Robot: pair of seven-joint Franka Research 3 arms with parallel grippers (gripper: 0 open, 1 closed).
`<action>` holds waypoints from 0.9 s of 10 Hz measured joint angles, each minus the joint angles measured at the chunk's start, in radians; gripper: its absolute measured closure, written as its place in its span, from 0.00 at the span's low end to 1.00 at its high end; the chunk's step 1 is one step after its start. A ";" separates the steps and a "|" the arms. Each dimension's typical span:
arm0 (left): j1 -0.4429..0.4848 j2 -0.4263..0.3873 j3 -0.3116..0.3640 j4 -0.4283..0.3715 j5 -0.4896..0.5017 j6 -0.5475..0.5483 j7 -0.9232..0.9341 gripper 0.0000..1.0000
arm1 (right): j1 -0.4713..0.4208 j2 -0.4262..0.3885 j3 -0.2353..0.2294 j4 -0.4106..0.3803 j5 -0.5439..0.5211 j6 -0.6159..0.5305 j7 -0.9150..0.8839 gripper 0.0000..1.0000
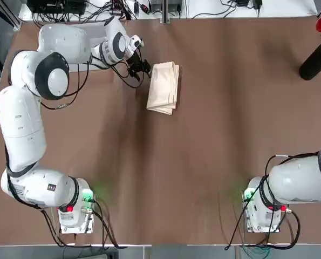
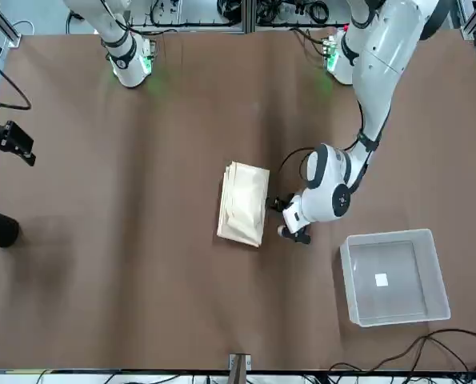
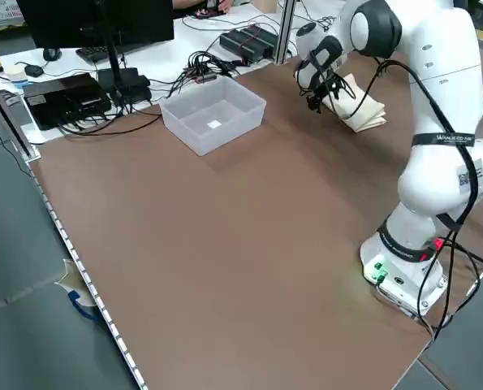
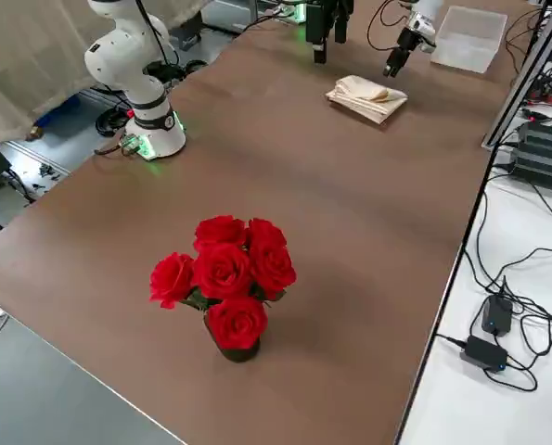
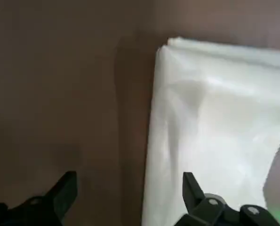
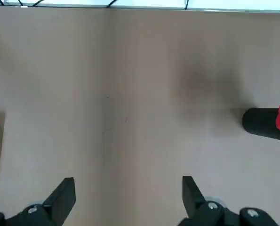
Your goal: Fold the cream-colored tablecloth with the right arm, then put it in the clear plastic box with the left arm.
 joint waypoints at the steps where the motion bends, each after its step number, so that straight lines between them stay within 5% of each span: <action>1: -0.007 0.007 0.000 0.008 -0.026 0.022 0.016 0.03 | 0.003 0.000 0.000 0.000 0.000 0.000 0.000 0.00; 3: -0.049 0.028 0.000 0.035 -0.071 0.058 0.018 0.12 | 0.003 -0.002 -0.001 0.000 0.000 -0.001 0.000 0.00; 9: -0.070 0.065 0.004 0.044 -0.107 0.108 0.059 0.18 | 0.003 -0.010 -0.004 0.000 0.000 -0.001 0.000 0.00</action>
